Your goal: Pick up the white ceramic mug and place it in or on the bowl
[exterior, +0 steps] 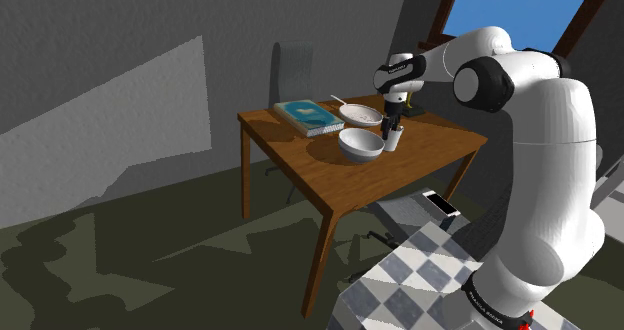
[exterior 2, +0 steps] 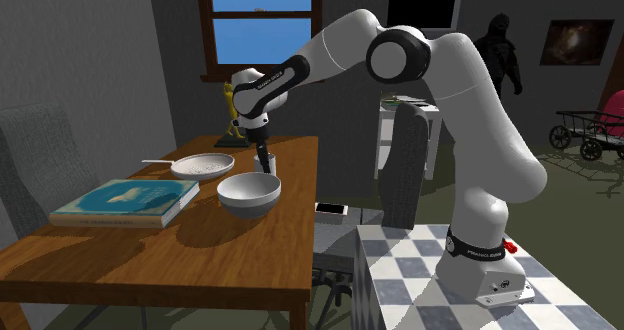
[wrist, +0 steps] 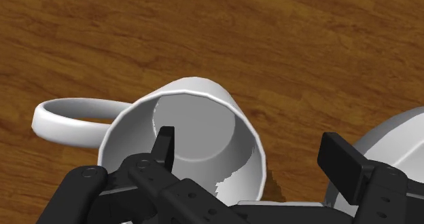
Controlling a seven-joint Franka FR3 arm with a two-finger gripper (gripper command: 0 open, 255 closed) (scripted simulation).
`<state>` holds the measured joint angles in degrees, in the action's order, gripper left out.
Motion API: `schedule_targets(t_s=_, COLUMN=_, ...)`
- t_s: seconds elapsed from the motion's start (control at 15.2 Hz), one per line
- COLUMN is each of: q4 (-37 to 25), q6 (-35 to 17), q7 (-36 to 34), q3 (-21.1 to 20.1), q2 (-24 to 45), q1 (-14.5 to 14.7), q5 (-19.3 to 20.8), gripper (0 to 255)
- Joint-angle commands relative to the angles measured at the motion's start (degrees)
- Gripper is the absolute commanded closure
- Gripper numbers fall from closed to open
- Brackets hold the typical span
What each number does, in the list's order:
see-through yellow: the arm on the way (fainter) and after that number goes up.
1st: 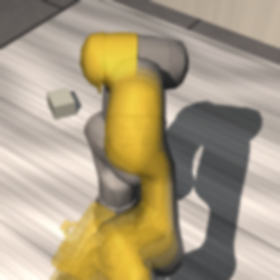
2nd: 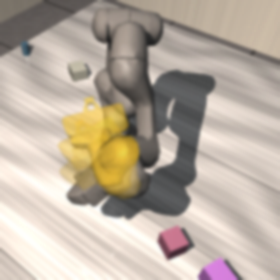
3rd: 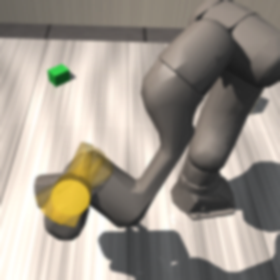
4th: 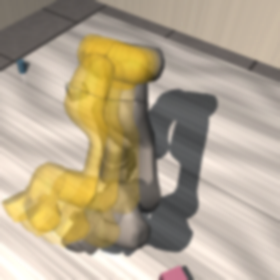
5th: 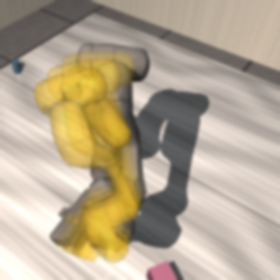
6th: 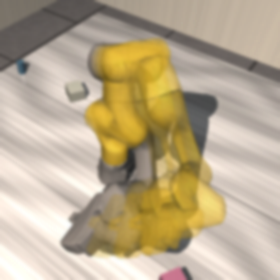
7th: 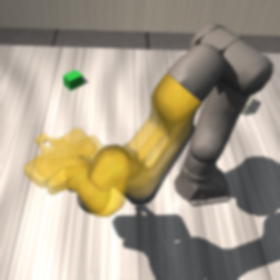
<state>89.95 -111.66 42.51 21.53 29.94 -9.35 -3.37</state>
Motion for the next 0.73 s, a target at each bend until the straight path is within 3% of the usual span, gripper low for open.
schedule_targets(t_s=0.0, q4=0.02, q6=-0.02, q7=0.0, q3=0.0, q2=0.0, q1=0.0, q5=0.0, gripper=0)
schedule_targets(t_s=0.07, q4=0.02, q6=-0.02, q7=0.0, q3=0.0, q2=0.0, q1=0.0, q5=0.0, gripper=255)
schedule_targets(t_s=0.66, q4=0.02, q6=-0.02, q7=0.0, q3=0.0, q2=0.0, q1=0.0, q5=0.0, gripper=255)
